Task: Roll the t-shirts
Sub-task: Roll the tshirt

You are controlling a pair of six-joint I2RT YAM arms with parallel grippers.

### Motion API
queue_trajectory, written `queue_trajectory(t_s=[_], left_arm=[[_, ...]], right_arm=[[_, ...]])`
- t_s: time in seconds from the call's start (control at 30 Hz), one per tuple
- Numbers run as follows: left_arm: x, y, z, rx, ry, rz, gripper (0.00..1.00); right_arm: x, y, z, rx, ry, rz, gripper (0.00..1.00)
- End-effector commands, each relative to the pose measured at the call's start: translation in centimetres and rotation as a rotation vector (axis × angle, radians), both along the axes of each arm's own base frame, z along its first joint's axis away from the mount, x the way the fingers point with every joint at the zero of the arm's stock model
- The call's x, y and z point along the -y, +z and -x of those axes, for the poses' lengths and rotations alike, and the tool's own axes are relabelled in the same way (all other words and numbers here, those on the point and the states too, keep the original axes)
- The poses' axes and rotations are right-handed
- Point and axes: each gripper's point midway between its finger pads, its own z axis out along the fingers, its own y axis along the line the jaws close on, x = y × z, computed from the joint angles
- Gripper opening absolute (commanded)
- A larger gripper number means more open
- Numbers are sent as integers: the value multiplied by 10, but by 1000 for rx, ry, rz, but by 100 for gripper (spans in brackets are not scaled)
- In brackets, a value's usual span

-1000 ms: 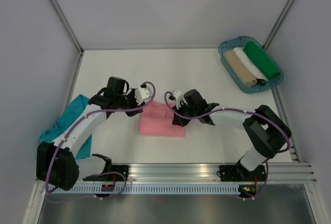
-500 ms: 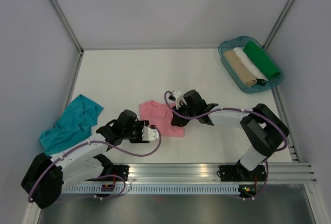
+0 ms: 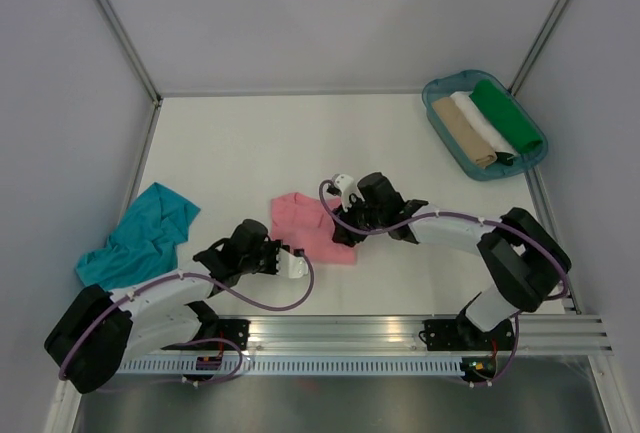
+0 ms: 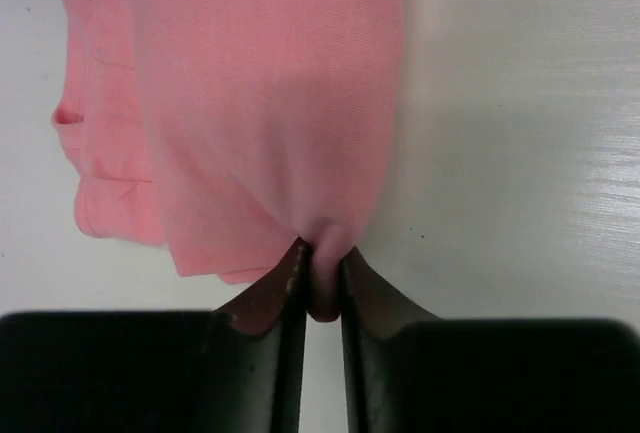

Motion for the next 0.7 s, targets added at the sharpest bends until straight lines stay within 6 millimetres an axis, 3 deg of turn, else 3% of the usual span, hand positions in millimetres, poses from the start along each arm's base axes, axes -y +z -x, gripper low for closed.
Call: queue_trajectory(t_s=[0.0, 0.03, 0.07, 0.1, 0.17, 0.2, 0.23, 0.3, 0.37, 0.53, 0.67], left_arm=[[5, 8, -7, 27, 0, 17, 16], [8, 11, -7, 25, -8, 25, 12], [8, 9, -4, 5, -8, 26, 5], [8, 10, -4, -6, -1, 27, 3], [10, 13, -4, -41, 26, 37, 2], [8, 11, 0, -72, 31, 30, 2], [9, 14, -1, -91, 49, 39, 2], [8, 13, 3, -121, 54, 35, 2], [9, 15, 4, -131, 61, 47, 2], [9, 15, 7, -170, 74, 45, 2], [9, 15, 6, -175, 79, 41, 2]], right_arm=[[12, 40, -10, 231, 54, 41, 51], [12, 55, -6, 329, 113, 53, 52], [18, 56, -5, 375, 132, 87, 56], [27, 47, 5, 385, 169, 131, 59], [27, 49, 24, 485, 285, 169, 60], [36, 36, 32, 508, 300, 227, 61], [30, 39, 45, 560, 350, 230, 65], [35, 30, 54, 588, 357, 257, 65], [31, 33, 55, 652, 332, 275, 66], [27, 7, 53, 704, 295, 401, 66], [22, 0, 44, 728, 245, 428, 66]])
